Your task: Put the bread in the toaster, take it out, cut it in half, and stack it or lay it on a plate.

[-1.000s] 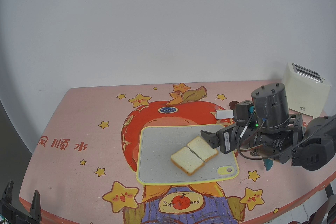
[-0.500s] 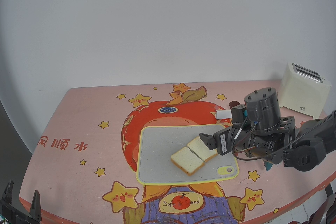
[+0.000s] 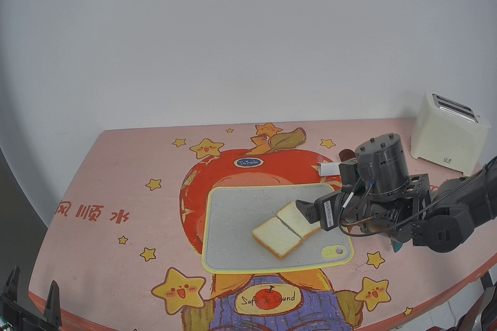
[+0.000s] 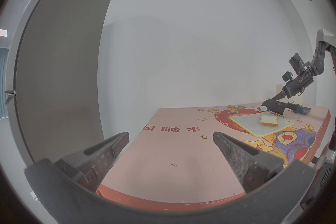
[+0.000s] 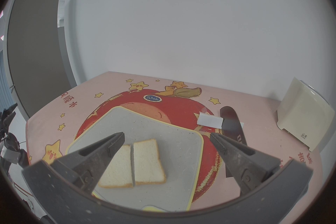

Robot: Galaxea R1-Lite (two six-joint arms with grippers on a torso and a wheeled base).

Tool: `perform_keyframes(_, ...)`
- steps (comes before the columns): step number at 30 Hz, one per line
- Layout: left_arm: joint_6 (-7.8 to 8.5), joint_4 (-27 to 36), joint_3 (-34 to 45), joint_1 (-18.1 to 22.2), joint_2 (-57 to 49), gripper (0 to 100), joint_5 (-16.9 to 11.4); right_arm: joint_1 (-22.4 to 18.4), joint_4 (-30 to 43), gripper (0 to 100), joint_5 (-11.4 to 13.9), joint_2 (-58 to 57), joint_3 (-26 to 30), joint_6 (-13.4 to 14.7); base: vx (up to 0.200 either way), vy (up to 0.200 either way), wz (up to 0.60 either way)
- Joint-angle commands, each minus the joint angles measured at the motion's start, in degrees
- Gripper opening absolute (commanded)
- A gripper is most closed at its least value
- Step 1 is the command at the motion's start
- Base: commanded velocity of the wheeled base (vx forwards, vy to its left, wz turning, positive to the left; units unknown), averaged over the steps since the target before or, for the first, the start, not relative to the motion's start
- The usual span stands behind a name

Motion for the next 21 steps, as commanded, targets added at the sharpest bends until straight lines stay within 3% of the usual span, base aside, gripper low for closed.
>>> perform_keyframes(1,-0.01,0.0,0.92,0.0,0.04,100,0.0,-0.03,-0.01,100,-0.01,1.28,-0.1,0.01,0.0,0.0,0.0)
perform_keyframes(21,-0.01,0.0,0.92,0.0,0.04,100,0.0,-0.73,-0.1,100,-0.01,4.09,-0.45,-0.08,0.0,0.0,0.0)
